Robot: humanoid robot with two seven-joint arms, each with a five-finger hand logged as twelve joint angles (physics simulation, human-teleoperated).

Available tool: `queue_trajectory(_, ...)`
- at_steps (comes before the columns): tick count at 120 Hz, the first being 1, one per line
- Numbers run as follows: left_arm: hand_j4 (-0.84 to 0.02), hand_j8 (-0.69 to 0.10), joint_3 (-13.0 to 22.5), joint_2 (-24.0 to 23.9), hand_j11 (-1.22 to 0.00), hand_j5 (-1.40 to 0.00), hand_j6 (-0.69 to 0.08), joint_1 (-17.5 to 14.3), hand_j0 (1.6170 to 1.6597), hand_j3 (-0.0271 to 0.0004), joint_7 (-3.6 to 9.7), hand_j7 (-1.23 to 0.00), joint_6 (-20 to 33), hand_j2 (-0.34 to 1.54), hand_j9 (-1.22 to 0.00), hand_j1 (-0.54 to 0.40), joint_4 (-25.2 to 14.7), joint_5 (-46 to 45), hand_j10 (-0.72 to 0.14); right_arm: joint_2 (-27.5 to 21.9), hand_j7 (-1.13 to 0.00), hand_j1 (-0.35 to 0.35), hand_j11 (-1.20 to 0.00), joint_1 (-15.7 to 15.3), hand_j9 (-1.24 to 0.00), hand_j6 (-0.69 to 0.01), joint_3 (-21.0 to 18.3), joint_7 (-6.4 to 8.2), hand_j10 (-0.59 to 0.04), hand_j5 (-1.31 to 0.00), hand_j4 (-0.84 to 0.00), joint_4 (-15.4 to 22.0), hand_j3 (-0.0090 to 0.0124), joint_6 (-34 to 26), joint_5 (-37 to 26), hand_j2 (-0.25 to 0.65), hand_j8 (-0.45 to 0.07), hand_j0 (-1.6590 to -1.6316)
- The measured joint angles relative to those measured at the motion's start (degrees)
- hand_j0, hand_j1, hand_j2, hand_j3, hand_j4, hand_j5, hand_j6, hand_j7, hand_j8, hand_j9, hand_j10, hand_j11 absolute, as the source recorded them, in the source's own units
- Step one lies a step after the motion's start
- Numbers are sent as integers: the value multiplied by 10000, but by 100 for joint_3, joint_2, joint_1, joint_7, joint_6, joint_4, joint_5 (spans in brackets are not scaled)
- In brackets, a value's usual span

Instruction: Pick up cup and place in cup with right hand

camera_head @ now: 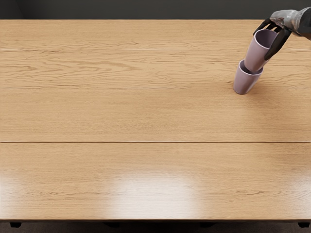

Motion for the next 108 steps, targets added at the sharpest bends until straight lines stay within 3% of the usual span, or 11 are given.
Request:
queue_trajectory(23,-1,0,0,0,0,0,-1,0,16581,0,0,0,1,-1,0,3490,0,0,0,160,-5076,729,-5123,10,-5125,-3245,-1,1,-3855,-5149,-3843,-290,0,-1,-3,-892,-3147,-16563)
queue_trajectory(91,0,0,0,0,0,0,0,0,16581,0,0,0,-1,-1,0,3490,0,0,0,345,-4932,690,-4965,13,-4966,-3371,-79,74,-3762,-4984,-3756,-541,0,-2,-2,-799,-3271,-16567)
queue_trajectory(95,0,0,0,0,0,0,0,0,16581,0,0,0,-1,-1,0,3490,0,0,0,353,-4677,517,-4704,13,-4705,-3246,-73,78,-3573,-4723,-3567,-552,0,-3,5,-747,-3153,-16569)
queue_trajectory(108,0,0,0,0,0,0,0,0,16581,0,0,0,0,-1,0,3490,0,0,0,464,-2985,-923,-3002,10,-3003,-2106,-65,109,-2291,-3015,-2289,-679,0,0,31,-468,-2048,-16574)
